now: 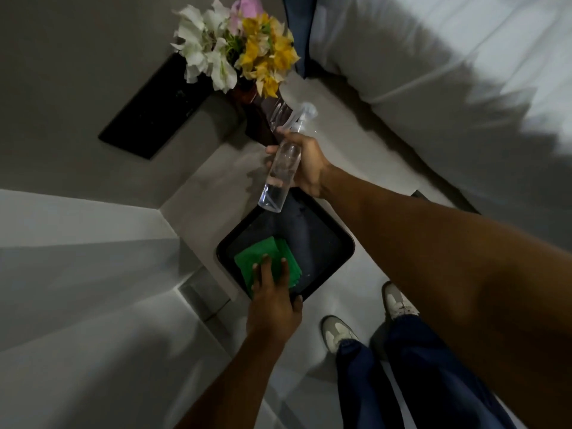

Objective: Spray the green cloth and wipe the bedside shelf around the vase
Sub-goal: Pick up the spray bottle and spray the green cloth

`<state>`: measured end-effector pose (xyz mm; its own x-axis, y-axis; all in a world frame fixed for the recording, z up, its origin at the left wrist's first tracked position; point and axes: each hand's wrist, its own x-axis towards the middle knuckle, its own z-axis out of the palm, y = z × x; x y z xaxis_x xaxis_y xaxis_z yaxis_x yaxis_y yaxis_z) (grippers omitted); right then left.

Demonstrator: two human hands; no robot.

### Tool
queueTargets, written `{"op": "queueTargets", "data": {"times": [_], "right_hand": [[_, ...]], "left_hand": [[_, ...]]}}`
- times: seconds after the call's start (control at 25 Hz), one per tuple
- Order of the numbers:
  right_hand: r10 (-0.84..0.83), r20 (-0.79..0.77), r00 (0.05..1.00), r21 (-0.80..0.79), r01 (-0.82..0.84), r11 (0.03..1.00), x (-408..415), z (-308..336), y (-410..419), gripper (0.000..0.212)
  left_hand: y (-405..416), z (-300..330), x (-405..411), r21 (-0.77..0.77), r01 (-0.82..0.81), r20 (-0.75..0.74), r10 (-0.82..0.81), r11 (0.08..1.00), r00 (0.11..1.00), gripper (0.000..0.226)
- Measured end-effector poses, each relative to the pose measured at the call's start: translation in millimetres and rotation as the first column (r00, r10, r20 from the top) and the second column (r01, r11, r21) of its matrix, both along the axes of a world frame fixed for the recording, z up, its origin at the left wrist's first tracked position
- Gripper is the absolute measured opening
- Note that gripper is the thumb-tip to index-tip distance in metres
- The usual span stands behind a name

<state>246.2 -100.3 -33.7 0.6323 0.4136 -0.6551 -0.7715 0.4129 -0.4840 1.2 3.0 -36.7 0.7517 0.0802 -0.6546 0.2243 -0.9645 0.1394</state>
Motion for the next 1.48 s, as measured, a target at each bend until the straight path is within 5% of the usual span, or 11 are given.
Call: {"op": "queueTargets", "data": {"times": [0.28, 0.52, 0.64, 0.8, 0.96, 1.16, 1.32, 1.48], "right_hand": [[0.015, 0.029, 0.999, 0.060, -0.017, 0.998, 1.1, -0.6, 11.6, 0.023], [-0.214, 0.118, 0.970, -0.047, 0.220, 0.974, -12.3, -3.9, 13.9, 0.029], [-0.130, 0.242, 0.962, -0.113, 0.161, 0.980, -24.9, 4.3, 26.6, 0.041], [0.207, 0.412, 0.888, -0.359, -0.050, 0.932, -30.8, 8.3, 59.3, 0.052], [0.216, 0.515, 0.829, -0.459, 0.054, 0.887, -43.3, 2.9, 90.7, 0.053], [0.468, 0.676, 0.569, -0.574, 0.009, 0.819, -53.5, -9.0, 109.3, 0.052], [0.688, 0.648, 0.328, -0.693, -0.122, 0.711, -39.8, -10.7, 112.3, 0.054], [0.781, 0.576, 0.240, -0.758, -0.200, 0.621, -30.9, -7.8, 111.9, 0.054]], "left_hand": [[11.7, -1.7, -2.7, -0.034, 0.019, 0.014, -0.019, 0.999, 1.000, 0.082], [8.5, -8.5, -11.4, -0.040, -0.021, 0.028, 0.022, 0.999, 0.999, 0.094], [7.9, -11.9, -14.0, -0.047, -0.019, 0.045, 0.021, 0.999, 0.999, 0.100], [9.4, -13.5, -14.3, -0.080, -0.051, 0.054, 0.056, 0.996, 0.997, 0.102], [11.3, -13.5, -15.2, -0.135, -0.078, 0.070, 0.088, 0.988, 0.994, 0.103], [8.9, -17.3, -18.8, -0.170, -0.097, 0.121, 0.118, 0.981, 0.986, 0.100], [9.8, -20.5, -20.5, -0.196, -0.116, 0.162, 0.149, 0.974, 0.976, 0.096], [7.4, -19.1, -18.8, -0.206, -0.142, 0.142, 0.173, 0.968, 0.975, 0.097]]}}
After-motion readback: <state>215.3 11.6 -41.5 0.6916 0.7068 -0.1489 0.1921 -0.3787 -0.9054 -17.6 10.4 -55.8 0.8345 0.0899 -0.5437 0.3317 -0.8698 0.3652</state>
